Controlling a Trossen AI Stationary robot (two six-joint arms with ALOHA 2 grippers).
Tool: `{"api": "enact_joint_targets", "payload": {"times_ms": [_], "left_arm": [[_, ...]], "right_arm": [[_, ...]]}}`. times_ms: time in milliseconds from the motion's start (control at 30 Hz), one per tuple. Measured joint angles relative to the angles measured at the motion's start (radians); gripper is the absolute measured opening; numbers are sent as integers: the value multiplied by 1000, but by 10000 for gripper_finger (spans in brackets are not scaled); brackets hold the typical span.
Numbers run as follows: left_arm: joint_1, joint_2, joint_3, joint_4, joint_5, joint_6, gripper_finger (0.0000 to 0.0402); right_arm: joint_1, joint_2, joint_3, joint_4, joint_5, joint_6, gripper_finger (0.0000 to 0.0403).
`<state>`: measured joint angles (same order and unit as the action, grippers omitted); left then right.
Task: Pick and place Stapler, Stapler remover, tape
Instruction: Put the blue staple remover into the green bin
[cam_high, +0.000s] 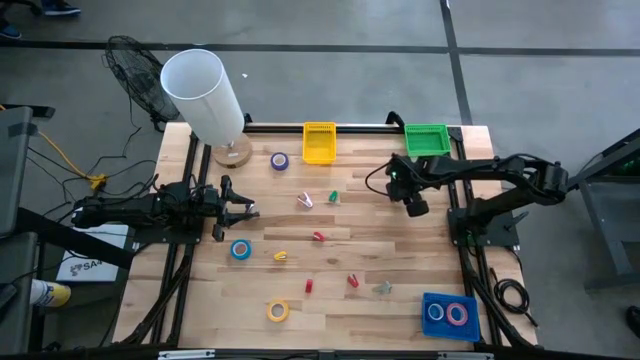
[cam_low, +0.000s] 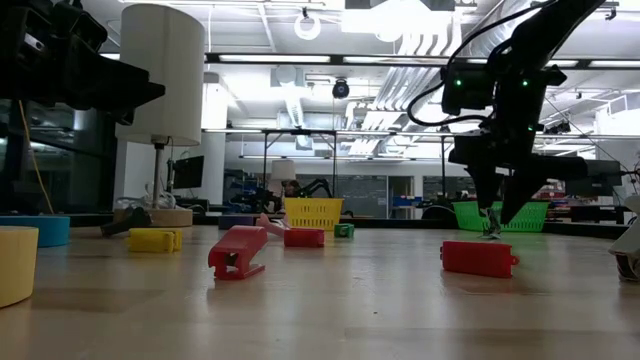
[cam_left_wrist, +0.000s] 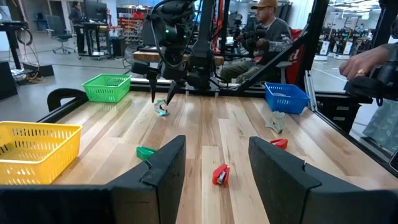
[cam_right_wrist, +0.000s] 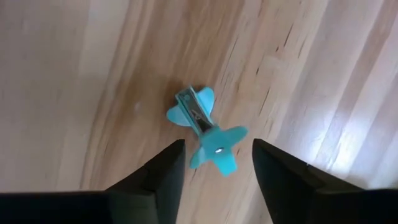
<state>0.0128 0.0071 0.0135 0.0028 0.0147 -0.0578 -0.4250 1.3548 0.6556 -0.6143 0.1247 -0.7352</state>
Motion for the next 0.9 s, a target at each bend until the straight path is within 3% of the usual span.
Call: {"api": "enact_joint_targets", "payload": {"times_ms": [633,900], "left_arm": [[0,0,0,0,0,0,175],[0,0,0,0,0,0,175]], "right_arm": [[-1,0,0,50,-65,2,93],[-1,0,0,64,-75,28,31]]}}
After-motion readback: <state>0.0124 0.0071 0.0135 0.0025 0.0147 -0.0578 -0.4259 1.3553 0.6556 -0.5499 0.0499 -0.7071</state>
